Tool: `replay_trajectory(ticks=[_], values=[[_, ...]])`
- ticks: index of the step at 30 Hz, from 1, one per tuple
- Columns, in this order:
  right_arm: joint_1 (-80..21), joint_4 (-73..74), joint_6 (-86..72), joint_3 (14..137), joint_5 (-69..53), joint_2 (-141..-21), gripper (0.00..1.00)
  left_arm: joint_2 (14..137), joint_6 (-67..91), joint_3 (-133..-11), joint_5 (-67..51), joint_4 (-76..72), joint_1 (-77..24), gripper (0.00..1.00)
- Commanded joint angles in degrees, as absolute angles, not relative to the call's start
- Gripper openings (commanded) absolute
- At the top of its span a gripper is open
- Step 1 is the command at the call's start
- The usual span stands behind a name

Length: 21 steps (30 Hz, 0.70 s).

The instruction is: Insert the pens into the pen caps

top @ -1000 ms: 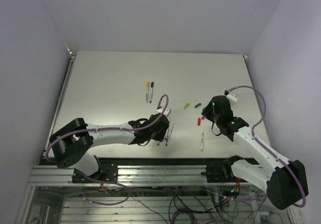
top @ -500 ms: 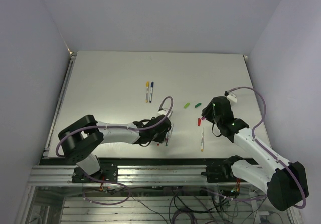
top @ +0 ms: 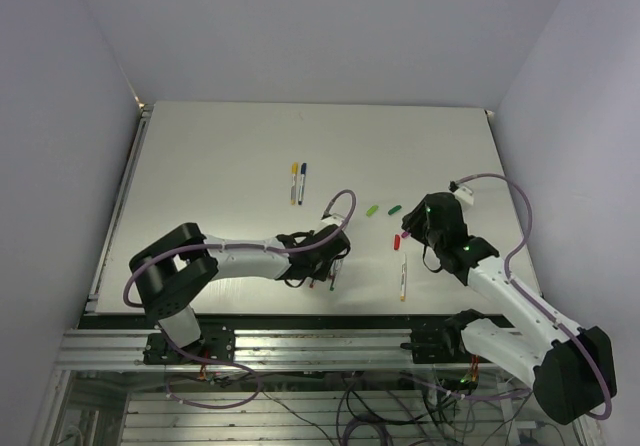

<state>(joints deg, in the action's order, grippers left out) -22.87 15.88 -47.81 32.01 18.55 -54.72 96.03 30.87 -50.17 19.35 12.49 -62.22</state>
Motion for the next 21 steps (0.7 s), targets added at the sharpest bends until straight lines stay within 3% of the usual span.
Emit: replay_trajectory(ticks=[1, 5, 11, 15, 21], values=[[-22.5, 15.6, -48.8, 31.4, 18.1, -53.2, 0.41, 99.9, 31.3, -49.7, 17.2, 17.8, -62.3, 0.44], [-22.5, 17.1, -48.6, 32.3, 17.7, -52.7, 0.41, 101.4, 31.6, -49.2, 15.6, 19.0, -61.9, 0.40], [-22.5, 18.7, -48.5, 32.7, 17.1, -50.8, 0.40, 104.2, 31.6, -48.6, 14.3, 20.4, -61.2, 0.07], [-22.5, 20.7, -46.5, 33.3, 16.6, -52.5, 0.47, 104.4, 31.9, -47.4, 13.6, 19.6, -61.0, 0.07], [-23.3, 23.4, -42.8, 34.4, 15.3, -58.4, 0.42, 99.8, 32.0, -47.2, 15.5, 20.5, -60.6, 0.07]])
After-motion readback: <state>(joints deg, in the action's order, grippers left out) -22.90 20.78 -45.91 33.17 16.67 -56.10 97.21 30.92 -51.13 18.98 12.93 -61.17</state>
